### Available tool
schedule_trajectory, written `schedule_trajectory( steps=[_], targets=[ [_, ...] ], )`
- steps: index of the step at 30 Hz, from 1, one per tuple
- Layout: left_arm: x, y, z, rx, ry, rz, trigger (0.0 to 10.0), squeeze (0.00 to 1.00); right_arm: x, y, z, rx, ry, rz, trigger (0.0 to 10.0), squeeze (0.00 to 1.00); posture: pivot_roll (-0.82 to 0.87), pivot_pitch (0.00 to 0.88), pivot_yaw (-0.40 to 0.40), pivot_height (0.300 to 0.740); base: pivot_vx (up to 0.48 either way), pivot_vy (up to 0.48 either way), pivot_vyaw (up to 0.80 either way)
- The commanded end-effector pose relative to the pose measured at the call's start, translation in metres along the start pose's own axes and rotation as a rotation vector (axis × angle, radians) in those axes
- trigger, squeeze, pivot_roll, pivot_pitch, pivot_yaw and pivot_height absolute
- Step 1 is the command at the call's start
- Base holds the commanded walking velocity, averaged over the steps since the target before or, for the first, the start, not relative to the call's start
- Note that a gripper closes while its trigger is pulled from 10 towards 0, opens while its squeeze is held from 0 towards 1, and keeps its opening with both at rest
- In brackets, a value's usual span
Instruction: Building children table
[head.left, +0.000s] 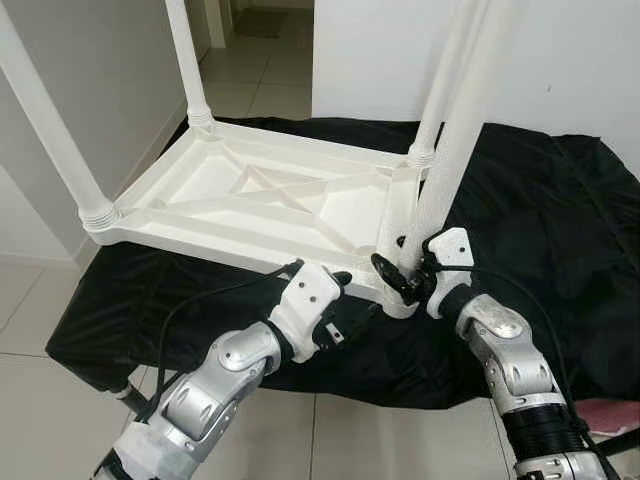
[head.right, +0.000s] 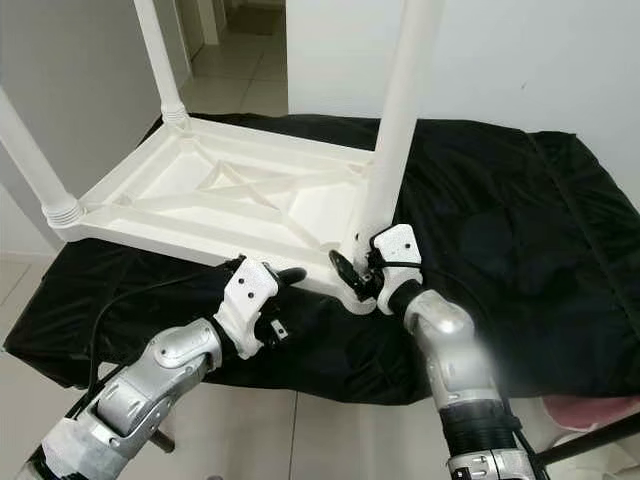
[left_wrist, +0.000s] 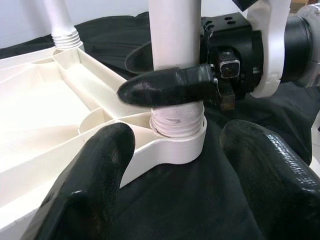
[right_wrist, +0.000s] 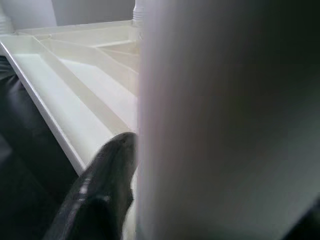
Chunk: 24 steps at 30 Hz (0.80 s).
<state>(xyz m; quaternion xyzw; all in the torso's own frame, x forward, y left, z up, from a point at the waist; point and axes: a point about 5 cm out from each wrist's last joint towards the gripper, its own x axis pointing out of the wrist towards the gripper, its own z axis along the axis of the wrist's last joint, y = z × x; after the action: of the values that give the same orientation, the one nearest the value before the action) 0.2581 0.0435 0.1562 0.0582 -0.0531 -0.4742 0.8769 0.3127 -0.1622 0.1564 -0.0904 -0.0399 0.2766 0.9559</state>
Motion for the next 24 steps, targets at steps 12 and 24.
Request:
schedule_trajectory(
  steps=[12,24],
  targets=[
    [-0.003,-0.006,-0.003,0.017,0.014,-0.129,10.0,0.00,0.000,-0.001,-0.010,0.111,0.026,-0.016,10.0,0.00,-0.04,0.000,0.004,0.740,0.000,0.000,0.00],
    [-0.002,-0.006,-0.004,0.022,0.014,-0.129,10.0,0.00,-0.001,0.008,-0.020,0.194,0.123,-0.522,10.0,0.00,-0.03,0.000,-0.008,0.740,0.000,0.000,0.00]
  ],
)
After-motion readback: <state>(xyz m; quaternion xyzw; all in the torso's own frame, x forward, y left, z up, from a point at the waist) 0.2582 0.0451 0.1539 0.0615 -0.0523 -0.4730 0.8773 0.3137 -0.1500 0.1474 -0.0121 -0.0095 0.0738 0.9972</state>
